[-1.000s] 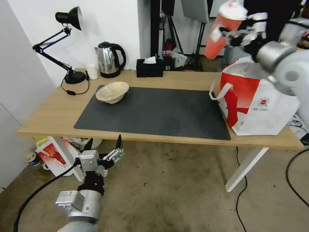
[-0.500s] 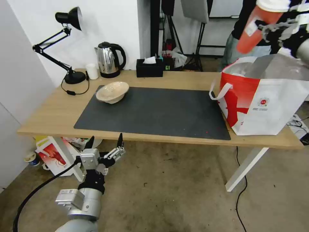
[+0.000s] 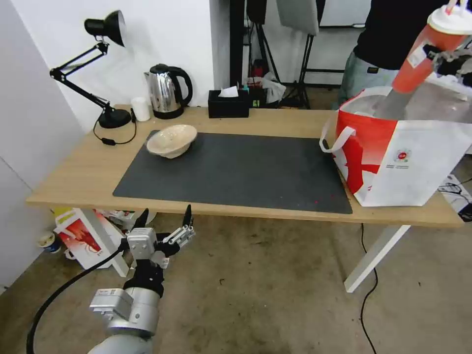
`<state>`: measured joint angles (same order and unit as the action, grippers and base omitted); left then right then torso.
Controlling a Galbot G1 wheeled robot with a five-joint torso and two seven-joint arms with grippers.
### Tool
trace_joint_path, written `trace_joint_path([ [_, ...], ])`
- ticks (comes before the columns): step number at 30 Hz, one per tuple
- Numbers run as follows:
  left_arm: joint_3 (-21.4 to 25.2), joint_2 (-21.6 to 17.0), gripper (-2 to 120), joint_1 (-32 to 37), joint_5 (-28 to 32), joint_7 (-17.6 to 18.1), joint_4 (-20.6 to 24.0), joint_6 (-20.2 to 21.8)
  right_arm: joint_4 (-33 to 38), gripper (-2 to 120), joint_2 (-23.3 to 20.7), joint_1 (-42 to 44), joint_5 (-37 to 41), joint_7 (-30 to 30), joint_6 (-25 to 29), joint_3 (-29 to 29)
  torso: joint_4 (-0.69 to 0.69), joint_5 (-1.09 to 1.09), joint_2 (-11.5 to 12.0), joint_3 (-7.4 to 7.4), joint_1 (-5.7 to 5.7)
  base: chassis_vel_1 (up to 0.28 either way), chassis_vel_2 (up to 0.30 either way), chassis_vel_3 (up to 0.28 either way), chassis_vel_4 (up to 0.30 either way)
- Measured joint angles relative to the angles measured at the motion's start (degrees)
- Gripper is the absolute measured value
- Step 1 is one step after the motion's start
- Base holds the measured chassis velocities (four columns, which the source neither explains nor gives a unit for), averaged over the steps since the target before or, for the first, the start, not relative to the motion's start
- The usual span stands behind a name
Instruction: Pick up the trash from the table and place it into the takeout bag.
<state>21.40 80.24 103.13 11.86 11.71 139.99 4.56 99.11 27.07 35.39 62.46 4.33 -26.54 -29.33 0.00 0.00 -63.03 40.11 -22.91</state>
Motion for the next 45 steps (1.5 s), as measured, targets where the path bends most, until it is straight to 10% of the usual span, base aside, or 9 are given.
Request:
trace_joint_path([
  [8, -0.07, -0.06, 100, 0.18, 0.01, 0.0, 0.0, -0.06, 2.11, 10, 0.37, 5.71, -1.79, -0.85, 0.87, -2.34, 0.0, 0.0, 0.0, 0.0, -0.01, 0.0, 0.0, 0.0, 0.0],
  [33, 0.7, -0.26, 100, 0.01, 0.06, 0.33, -0.29, -0.16, 6.5, 99, 0.12, 10.87, -9.35, 2.25, -3.71, -5.48, 0.0, 0.0, 0.0, 0.0, -0.01, 0.0, 0.0, 0.0, 0.0],
  [45, 0.32, -0.47, 100, -0.39, 0.12, 0.38, -0.64, -0.1, 5.95, 100, -0.9, 10.74, -10.75, 2.48, -3.97, -5.51, 0.0, 0.0, 0.0, 0.0, -0.01, 0.0, 0.0, 0.0, 0.0],
])
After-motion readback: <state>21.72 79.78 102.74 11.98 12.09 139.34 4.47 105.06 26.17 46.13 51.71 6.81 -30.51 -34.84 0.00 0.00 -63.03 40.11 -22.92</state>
